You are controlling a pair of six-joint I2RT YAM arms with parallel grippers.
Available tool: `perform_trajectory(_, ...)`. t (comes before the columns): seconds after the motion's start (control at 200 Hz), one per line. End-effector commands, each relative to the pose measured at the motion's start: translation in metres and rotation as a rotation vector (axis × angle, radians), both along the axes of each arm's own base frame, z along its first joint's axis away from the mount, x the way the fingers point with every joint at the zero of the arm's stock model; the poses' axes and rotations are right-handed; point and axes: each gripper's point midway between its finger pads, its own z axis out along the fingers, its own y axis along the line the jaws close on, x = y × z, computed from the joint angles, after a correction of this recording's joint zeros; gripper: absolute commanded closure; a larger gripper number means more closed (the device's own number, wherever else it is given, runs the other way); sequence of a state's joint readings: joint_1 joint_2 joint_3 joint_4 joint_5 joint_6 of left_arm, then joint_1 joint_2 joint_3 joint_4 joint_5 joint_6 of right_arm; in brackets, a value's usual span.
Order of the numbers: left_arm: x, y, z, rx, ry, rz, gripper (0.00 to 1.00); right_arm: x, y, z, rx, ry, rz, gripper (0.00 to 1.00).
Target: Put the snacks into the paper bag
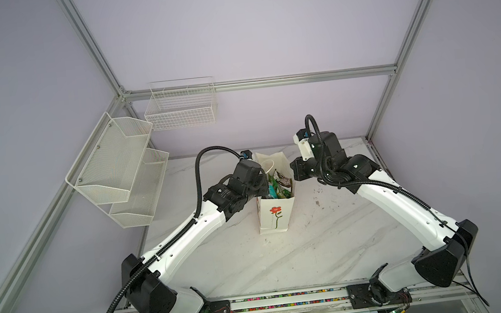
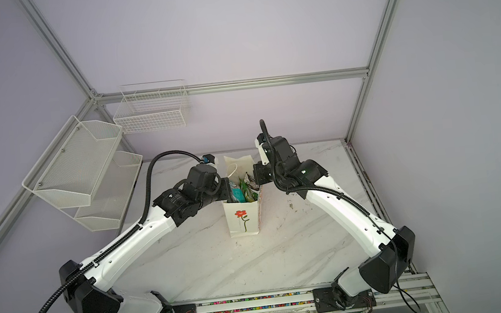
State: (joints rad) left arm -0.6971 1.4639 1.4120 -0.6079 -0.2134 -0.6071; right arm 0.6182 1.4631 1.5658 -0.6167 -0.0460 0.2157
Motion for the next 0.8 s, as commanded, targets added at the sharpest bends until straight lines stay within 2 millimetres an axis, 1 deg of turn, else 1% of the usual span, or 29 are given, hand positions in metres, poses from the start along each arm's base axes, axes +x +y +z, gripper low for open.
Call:
perform_trajectory(0.0,0.019,-0.018,0.091,-0.173,-0.205,-0.036,1.00,0.014,0.004,0.060,0.107,-0.159,0.012,1.00)
perform_trajectory(0.085,0.023,-0.019,0.090,-0.175,-0.201,-0.034,1.00,0.018,0.001,0.061,0.108,-0.161,0.010,1.00)
perform_trajectory(0.35,0.033,-0.016,0.080,-0.175,-0.177,-0.020,1.00,0.028,-0.001,0.048,0.103,-0.130,0.008,1.00)
perform_trajectory(0.45,0.033,-0.014,0.080,-0.177,-0.177,-0.010,1.00,0.027,0.000,0.046,0.108,-0.122,0.018,0.94)
perform_trajectory(0.5,0.032,-0.012,0.081,-0.180,-0.177,-0.003,1.00,0.026,0.001,0.046,0.112,-0.120,0.026,0.85)
perform_trajectory(0.52,0.032,-0.011,0.081,-0.180,-0.178,-0.001,0.96,0.025,0.002,0.046,0.113,-0.118,0.029,0.81)
perform_trajectory(0.55,0.031,-0.010,0.083,-0.184,-0.181,0.000,0.88,0.024,0.002,0.047,0.116,-0.118,0.034,0.73)
perform_trajectory(0.605,0.031,-0.010,0.085,-0.190,-0.185,-0.003,0.73,0.023,0.002,0.047,0.119,-0.115,0.041,0.54)
perform_trajectory(0.61,0.030,-0.010,0.086,-0.191,-0.186,-0.003,0.72,0.023,0.002,0.047,0.120,-0.115,0.042,0.51)
perform_trajectory(0.645,0.030,-0.010,0.088,-0.194,-0.188,-0.005,0.61,0.021,0.002,0.047,0.122,-0.115,0.045,0.44)
perform_trajectory(0.675,0.029,-0.011,0.089,-0.196,-0.191,-0.008,0.52,0.021,0.002,0.048,0.123,-0.116,0.046,0.41)
perform_trajectory(0.72,0.028,-0.010,0.091,-0.199,-0.194,-0.009,0.43,0.019,0.002,0.048,0.124,-0.114,0.049,0.38)
perform_trajectory(0.795,0.026,-0.010,0.094,-0.207,-0.197,-0.013,0.34,0.017,0.001,0.048,0.126,-0.110,0.048,0.34)
